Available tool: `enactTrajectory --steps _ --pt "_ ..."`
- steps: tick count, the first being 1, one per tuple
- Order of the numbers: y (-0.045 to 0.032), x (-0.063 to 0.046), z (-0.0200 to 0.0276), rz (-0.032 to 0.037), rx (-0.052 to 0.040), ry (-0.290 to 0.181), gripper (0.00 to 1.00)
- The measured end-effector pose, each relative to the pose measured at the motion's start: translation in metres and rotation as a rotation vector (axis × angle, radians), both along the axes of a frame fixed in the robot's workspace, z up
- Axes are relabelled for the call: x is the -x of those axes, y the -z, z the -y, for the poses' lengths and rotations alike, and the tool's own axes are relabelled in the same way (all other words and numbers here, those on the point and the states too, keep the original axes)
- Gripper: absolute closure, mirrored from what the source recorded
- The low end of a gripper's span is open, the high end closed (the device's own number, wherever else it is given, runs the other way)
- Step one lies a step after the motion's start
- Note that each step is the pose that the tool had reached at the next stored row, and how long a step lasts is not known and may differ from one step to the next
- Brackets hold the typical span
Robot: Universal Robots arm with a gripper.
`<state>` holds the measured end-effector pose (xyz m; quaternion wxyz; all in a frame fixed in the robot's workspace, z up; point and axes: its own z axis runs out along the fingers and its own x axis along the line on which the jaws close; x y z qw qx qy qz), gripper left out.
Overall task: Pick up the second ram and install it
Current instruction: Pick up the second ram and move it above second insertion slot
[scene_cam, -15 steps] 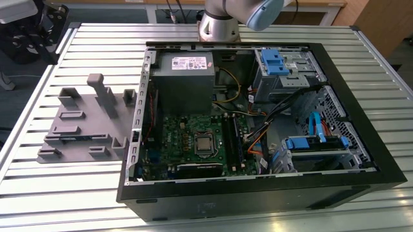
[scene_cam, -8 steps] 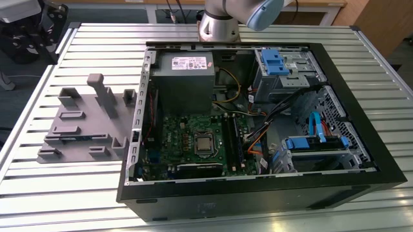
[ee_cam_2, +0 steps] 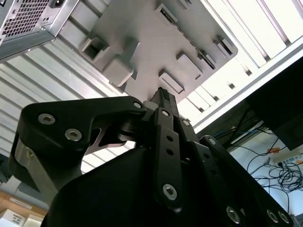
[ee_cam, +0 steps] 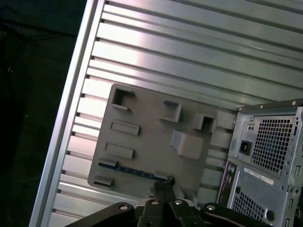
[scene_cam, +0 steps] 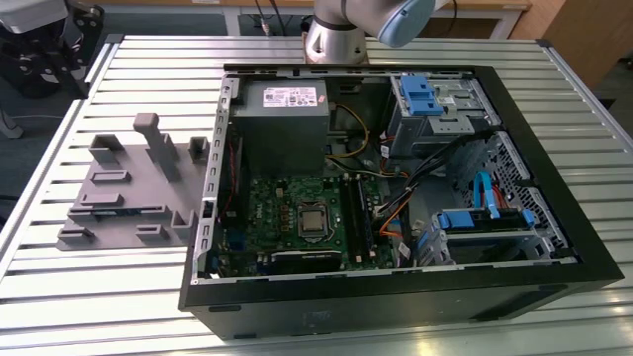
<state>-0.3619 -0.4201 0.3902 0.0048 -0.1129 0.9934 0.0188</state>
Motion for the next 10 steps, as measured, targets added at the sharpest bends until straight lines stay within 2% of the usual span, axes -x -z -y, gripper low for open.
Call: enactTrajectory --steps 10 --pt "0.0000 0.0000 0.0000 -0.0001 0.0000 -0.045 0.89"
